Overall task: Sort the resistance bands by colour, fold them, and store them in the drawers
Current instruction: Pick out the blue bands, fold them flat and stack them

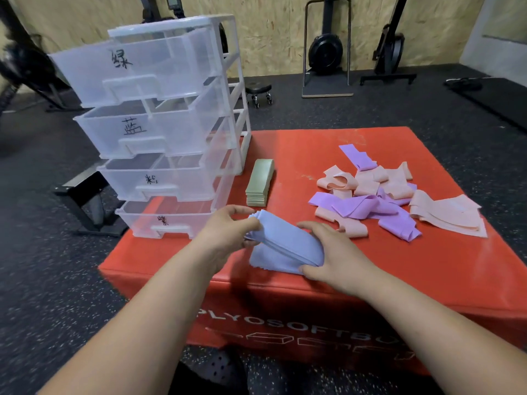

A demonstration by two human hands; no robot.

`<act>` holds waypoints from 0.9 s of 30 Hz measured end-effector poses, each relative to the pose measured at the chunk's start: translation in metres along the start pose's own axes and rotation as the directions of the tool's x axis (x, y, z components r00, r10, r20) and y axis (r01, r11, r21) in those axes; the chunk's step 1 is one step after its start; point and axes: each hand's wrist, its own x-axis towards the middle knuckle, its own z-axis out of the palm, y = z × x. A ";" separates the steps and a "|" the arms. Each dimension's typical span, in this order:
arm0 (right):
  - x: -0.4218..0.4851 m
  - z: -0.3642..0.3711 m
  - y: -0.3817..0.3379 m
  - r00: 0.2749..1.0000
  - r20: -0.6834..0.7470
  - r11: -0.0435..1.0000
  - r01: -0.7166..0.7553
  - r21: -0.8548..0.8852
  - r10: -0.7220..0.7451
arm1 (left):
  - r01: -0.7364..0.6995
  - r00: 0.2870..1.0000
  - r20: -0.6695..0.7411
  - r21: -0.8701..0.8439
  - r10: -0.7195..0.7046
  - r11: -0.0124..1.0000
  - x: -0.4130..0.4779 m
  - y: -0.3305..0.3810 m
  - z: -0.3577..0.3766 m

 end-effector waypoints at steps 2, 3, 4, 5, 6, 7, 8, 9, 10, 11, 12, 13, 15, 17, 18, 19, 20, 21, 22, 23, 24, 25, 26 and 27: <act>0.002 0.006 0.000 1.000 0.004 0.998 0.019 -0.053 -0.018 | 0.019 0.999 -0.044 0.013 -0.018 1.000 0.005 -0.008 -0.011; 0.003 0.008 0.000 1.000 0.003 0.997 0.023 -0.074 -0.023 | 0.029 0.998 -0.064 0.015 -0.028 0.999 0.008 -0.013 -0.015; 0.003 0.010 0.001 1.000 -0.001 0.996 0.025 -0.091 -0.026 | 0.038 0.996 -0.082 0.024 -0.036 0.999 0.010 -0.017 -0.018; 0.003 0.010 0.002 1.000 -0.005 0.994 0.024 -0.103 -0.024 | 0.045 0.995 -0.096 0.045 -0.040 0.998 0.012 -0.022 -0.021; 0.003 0.011 0.003 1.000 -0.011 0.993 0.023 -0.112 -0.024 | 0.051 0.993 -0.106 0.072 -0.043 0.996 0.014 -0.026 -0.024; 0.002 0.011 0.004 1.000 -0.011 0.993 0.021 -0.115 -0.023 | 0.056 0.993 -0.112 0.096 -0.045 0.994 0.015 -0.029 -0.025; 0.002 0.011 0.005 1.000 -0.011 0.993 0.021 -0.112 -0.023 | 0.063 0.992 -0.116 0.124 -0.049 0.990 0.016 -0.033 -0.025; 0.001 0.010 0.005 1.000 -0.010 0.994 0.018 -0.108 -0.020 | 0.066 0.991 -0.122 0.160 -0.047 0.985 0.016 -0.037 -0.025; 0.000 0.010 0.005 1.000 -0.015 0.995 0.017 -0.099 -0.018 | 0.060 0.990 -0.135 0.218 -0.031 0.974 0.017 -0.039 -0.025; -0.001 0.010 0.005 1.000 -0.020 0.996 0.012 -0.090 -0.014 | 0.041 0.989 -0.149 0.302 0.005 0.952 0.017 -0.042 -0.024; -0.002 0.010 0.005 0.999 -0.031 0.997 0.007 -0.081 -0.009 | 0.013 0.987 -0.152 0.405 0.053 0.914 0.017 -0.043 -0.024; -0.003 0.010 0.005 0.999 -0.041 0.997 -0.002 -0.077 -0.001 | -0.018 0.985 -0.138 0.510 0.102 0.860 0.018 -0.044 -0.023; -0.004 0.011 0.004 0.998 -0.060 0.997 -0.017 -0.069 0.013 | -0.080 0.981 -0.071 0.695 0.179 0.715 0.015 -0.043 -0.022; -0.005 0.011 0.003 0.997 -0.073 0.998 -0.022 -0.056 0.018 | -0.153 0.968 0.019 0.834 0.250 0.530 0.014 -0.045 -0.020; -0.005 0.011 0.002 0.997 -0.075 0.999 -0.019 -0.050 0.015 | -0.180 0.955 0.055 0.886 0.290 0.426 0.013 -0.047 -0.018; -0.005 0.011 0.002 0.997 -0.073 0.999 -0.016 -0.049 0.013 | -0.204 0.935 0.087 0.924 0.343 0.322 0.012 -0.049 -0.017; -0.004 0.010 0.002 0.997 -0.073 0.999 -0.013 -0.052 0.009 | -0.235 0.906 0.125 0.943 0.403 0.237 0.011 -0.049 -0.016; -0.003 0.009 0.001 0.997 -0.071 0.998 -0.012 -0.061 0.008 | -0.296 0.871 0.178 0.934 0.458 0.200 0.011 -0.049 -0.016; -0.002 0.008 0.001 0.998 -0.070 0.997 -0.010 -0.071 0.005 | -0.391 0.834 0.255 0.899 0.490 0.198 0.010 -0.048 -0.015; -0.002 0.007 0.001 0.998 -0.067 0.997 -0.008 -0.078 0.003 | -0.502 0.796 0.355 0.840 0.491 0.205 0.011 -0.046 -0.014; -0.001 0.006 0.001 0.998 -0.065 0.997 -0.006 -0.082 0.000 | -0.596 0.758 0.469 0.780 0.454 0.189 0.010 -0.045 -0.014; -0.001 0.005 0.001 0.998 -0.060 0.996 -0.004 -0.086 -0.001 | -0.654 0.731 0.562 0.738 0.388 0.163 0.010 -0.044 -0.013; 0.000 0.005 0.000 0.998 -0.056 0.996 -0.002 -0.094 -0.004 | -0.681 0.717 0.617 0.718 0.323 0.140 0.010 -0.045 -0.012; 0.000 0.005 0.001 0.999 -0.052 0.994 0.003 -0.107 -0.008 | -0.688 0.715 0.639 0.715 0.282 0.125 0.012 -0.046 -0.011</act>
